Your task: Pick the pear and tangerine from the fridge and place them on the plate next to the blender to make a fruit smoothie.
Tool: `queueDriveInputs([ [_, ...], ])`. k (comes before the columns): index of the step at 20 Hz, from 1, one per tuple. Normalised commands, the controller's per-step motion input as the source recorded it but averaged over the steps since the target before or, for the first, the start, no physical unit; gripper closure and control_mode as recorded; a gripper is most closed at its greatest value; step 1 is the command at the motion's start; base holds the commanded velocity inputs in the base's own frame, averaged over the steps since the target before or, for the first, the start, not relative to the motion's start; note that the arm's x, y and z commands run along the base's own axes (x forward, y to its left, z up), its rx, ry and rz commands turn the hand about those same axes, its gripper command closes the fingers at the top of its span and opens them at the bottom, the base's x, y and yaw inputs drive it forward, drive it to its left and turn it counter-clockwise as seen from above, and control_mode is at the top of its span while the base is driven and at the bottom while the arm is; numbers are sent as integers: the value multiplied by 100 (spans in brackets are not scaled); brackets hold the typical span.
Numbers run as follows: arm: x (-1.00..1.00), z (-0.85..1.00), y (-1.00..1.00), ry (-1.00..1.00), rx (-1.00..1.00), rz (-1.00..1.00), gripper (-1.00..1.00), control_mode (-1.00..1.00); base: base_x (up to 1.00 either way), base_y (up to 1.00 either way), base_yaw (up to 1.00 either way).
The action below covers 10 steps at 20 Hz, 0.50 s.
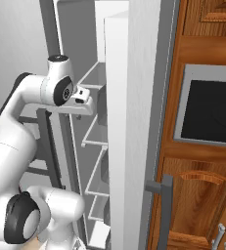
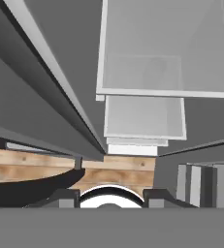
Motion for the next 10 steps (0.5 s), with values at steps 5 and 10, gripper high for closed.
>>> queueDriveInputs([
  [5, -12, 3, 0, -9, 0, 0, -100, -100, 0, 0, 0],
  [10, -47, 18, -1, -27, 0, 0, -100, -100, 0, 0, 0],
])
